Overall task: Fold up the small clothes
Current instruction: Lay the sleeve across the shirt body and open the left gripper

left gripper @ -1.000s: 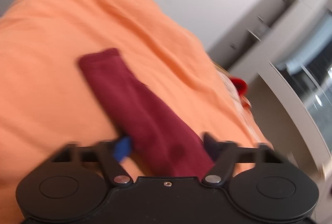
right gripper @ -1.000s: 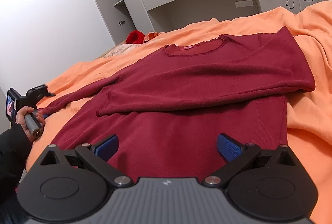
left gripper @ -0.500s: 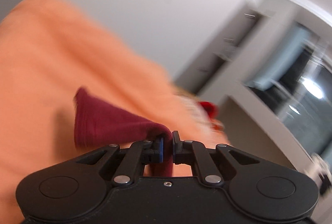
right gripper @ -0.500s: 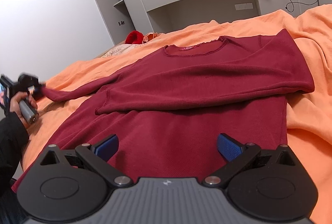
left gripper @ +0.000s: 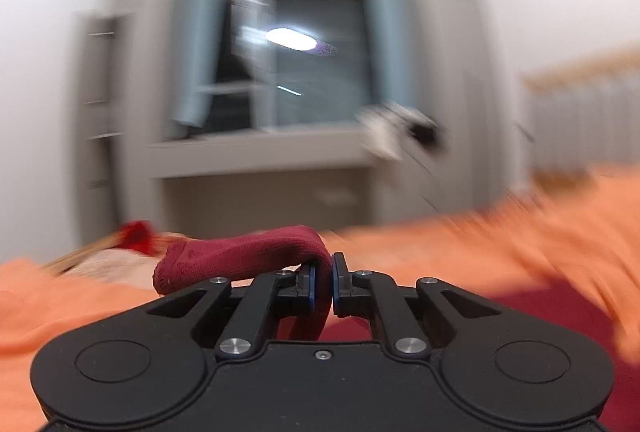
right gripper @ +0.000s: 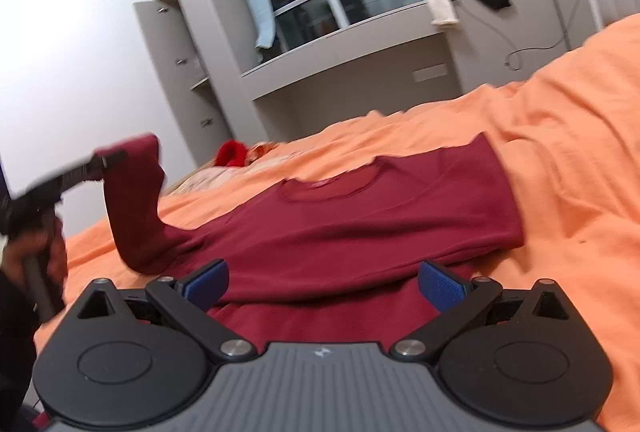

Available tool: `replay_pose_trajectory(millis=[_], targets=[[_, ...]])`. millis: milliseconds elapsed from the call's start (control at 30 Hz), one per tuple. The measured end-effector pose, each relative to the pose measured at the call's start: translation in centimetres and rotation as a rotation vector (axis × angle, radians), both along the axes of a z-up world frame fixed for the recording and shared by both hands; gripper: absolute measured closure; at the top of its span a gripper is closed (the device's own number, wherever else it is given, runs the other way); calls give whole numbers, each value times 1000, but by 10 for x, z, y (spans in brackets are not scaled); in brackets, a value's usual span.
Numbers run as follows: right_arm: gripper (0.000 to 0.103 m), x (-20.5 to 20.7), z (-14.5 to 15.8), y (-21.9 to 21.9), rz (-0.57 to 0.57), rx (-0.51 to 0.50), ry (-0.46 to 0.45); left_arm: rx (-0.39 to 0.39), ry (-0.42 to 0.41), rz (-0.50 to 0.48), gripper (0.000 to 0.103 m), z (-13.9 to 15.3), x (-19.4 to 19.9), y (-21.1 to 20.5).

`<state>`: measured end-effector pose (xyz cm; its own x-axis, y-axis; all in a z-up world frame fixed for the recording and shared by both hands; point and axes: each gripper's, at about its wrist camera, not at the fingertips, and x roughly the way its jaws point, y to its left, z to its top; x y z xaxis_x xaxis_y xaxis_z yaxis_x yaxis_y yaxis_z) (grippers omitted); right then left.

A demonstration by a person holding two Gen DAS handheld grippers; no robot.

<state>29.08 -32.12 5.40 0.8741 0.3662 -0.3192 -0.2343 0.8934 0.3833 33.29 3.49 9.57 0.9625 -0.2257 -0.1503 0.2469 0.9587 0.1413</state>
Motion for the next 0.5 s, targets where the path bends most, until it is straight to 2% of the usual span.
replay_pose_trajectory(millis=[133,200,233,333,400,467,500], targets=[[0,9,-2,-17,-54,-3,2,138,148,-199,94,-38,4,-43],[0,11,-4,-22,-77,-8,9,197,189,-244,93,-62,-3,-55],[0,14,-6,-24,-85,-8,17,226,201,-261,89,-70,-8,-58],[0,18,-8,-24,-94,-4,32,300,224,-307,82,-85,-15,-65],[0,22,-9,-22,-90,-9,40,320,235,-322,67,-87,-19,-68],[0,25,-9,-19,-80,-20,47,313,243,-341,39,-85,-19,-71],[0,26,-9,-16,-75,-24,49,300,249,-360,34,-85,-21,-69]])
